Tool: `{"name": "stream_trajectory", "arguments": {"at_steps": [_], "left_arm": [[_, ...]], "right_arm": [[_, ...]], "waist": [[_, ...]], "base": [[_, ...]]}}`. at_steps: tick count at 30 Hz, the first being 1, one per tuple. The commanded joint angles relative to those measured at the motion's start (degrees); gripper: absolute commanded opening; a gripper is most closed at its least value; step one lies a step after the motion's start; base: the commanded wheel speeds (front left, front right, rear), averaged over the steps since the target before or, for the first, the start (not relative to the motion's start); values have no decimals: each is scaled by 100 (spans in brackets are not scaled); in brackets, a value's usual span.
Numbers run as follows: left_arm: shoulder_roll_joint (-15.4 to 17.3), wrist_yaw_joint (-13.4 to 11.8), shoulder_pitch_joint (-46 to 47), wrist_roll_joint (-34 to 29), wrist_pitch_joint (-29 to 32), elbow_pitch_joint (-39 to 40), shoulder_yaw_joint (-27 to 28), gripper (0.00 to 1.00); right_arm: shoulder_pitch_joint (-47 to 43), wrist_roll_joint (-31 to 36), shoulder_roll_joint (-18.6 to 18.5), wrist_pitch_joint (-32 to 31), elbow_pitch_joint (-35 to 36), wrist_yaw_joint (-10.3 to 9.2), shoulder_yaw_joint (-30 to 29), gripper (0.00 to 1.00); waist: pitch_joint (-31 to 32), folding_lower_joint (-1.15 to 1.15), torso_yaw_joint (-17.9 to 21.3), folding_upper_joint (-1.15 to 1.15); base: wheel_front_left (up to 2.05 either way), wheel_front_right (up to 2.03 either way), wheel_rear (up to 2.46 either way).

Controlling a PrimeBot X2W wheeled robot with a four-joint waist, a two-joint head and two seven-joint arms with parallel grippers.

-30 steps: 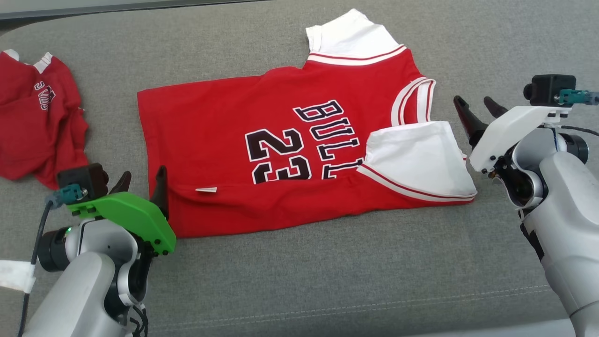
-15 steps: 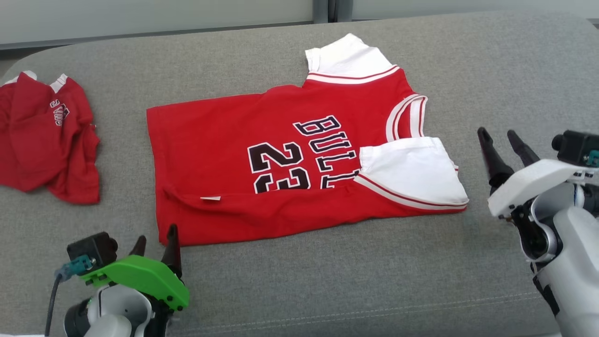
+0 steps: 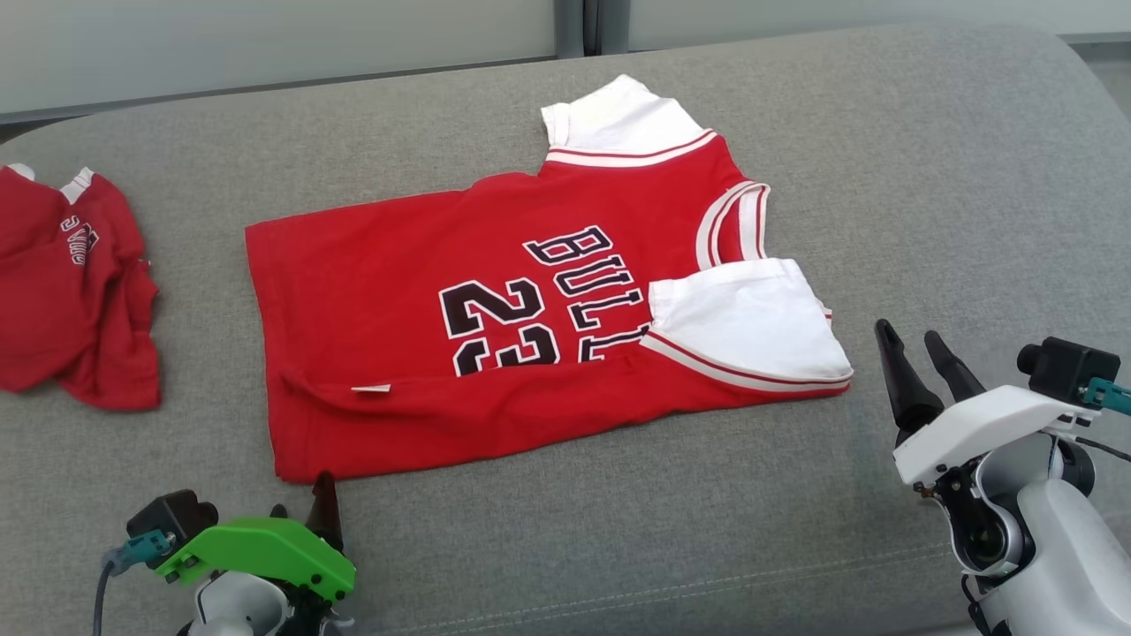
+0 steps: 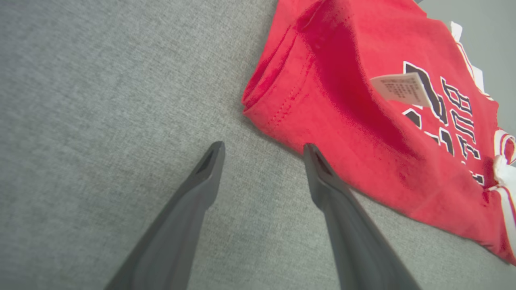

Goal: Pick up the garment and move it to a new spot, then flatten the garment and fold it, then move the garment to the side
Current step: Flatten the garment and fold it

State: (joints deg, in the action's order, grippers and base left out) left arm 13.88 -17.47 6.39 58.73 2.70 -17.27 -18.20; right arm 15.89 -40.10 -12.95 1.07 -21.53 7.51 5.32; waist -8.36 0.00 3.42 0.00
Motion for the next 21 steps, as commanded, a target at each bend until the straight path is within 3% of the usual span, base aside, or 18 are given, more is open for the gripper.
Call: {"name": "stream_trajectory", "arguments": {"at_steps": [1,11,12,14,16,17,19,21], "left_arm": [[-21,51,127,55,-86,-97,70,100],[-241,374,499,236,-362,-885,255,100],[-251,405,525,251,-399,-933,266,94],[-285,470,576,304,-474,-1038,326,60],[-294,521,631,281,-531,-1118,336,35],[-302,545,658,270,-550,-1153,330,30],[-312,598,725,242,-603,-1192,319,5],[-299,654,780,207,-643,-1190,293,0]], "right_arm": [[-80,35,30,-28,52,-4,-23,100],[-267,69,239,-205,129,-4,-107,100],[-282,24,272,-230,105,-3,-108,100],[-285,-25,311,-244,30,-4,-98,100],[-268,-41,364,-240,-72,-3,-74,100],[-249,-58,385,-223,-137,-3,-67,100],[-175,-74,396,-172,-251,-3,-54,100],[-101,-114,416,-147,-388,-3,-33,100]], "waist": [[-58,0,64,0],[-207,0,224,0],[-215,0,228,0],[-233,0,226,0],[-252,0,210,0],[-266,0,195,0],[-306,0,155,0],[-346,0,108,0]], "base": [[0,0,0],[0,0,0],[0,0,0],[0,0,0],[0,0,0],[0,0,0],[0,0,0],[0,0,0]]}}
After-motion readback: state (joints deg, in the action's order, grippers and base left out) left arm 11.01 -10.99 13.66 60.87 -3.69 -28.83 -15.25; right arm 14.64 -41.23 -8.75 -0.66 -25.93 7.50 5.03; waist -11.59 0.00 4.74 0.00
